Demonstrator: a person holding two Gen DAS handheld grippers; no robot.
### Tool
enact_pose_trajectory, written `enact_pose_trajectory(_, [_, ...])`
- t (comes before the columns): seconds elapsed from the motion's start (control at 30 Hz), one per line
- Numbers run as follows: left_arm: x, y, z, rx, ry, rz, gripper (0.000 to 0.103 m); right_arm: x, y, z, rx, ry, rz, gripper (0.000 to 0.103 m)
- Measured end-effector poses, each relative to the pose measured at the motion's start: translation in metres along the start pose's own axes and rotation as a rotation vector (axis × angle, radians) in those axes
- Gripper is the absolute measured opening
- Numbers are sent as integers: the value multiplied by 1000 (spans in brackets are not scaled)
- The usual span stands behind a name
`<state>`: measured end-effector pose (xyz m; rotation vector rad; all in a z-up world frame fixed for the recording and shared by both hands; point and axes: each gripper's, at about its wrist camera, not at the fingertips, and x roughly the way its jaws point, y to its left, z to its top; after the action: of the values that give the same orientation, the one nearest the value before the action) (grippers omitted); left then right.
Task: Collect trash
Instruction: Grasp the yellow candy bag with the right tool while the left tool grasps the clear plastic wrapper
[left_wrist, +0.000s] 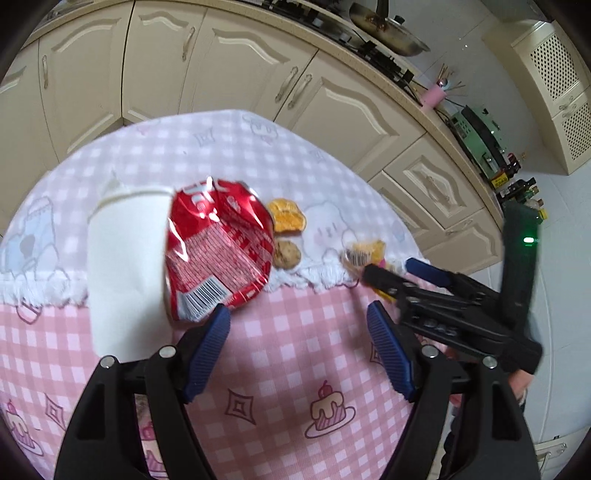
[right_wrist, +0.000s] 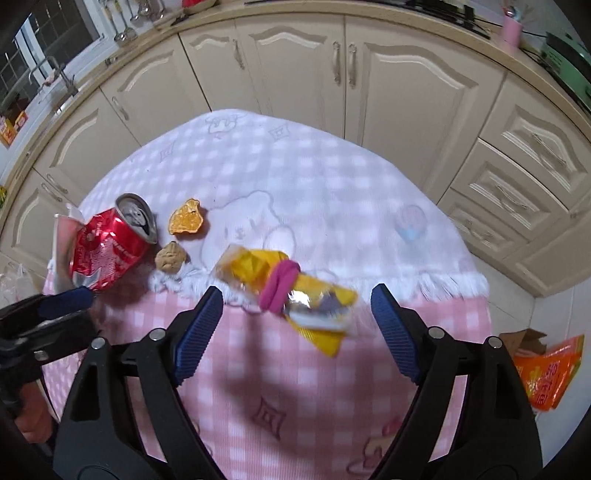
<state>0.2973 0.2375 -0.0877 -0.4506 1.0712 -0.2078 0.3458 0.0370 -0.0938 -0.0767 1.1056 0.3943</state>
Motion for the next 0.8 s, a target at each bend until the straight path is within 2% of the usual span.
enact_pose_trajectory(0.17, [-5,-3,11,23,-10,29,77,21,4,7,-34,12,14,79])
enact_pose_trajectory(0.23, [-4,-2,12,27,-9,48,77,20,4,4,-46,-22,-18,62])
enact_pose_trajectory(0.3, [1,0,13,18,-2,50,77,17,2,3,-43,-31,-11,40])
enact_pose_trajectory(0.4, [10,4,13,-6,20,54,77,10,-8,-1,-5,-28,41,40])
enact_pose_trajectory(0.53, [15,3,9,-11,29,56,77,-1,-14,-12,19,-42,66,40])
enact_pose_trajectory(0.8, [-16,3,-8,6,0,41,77,-28,-26,-33,57,-67,86,40])
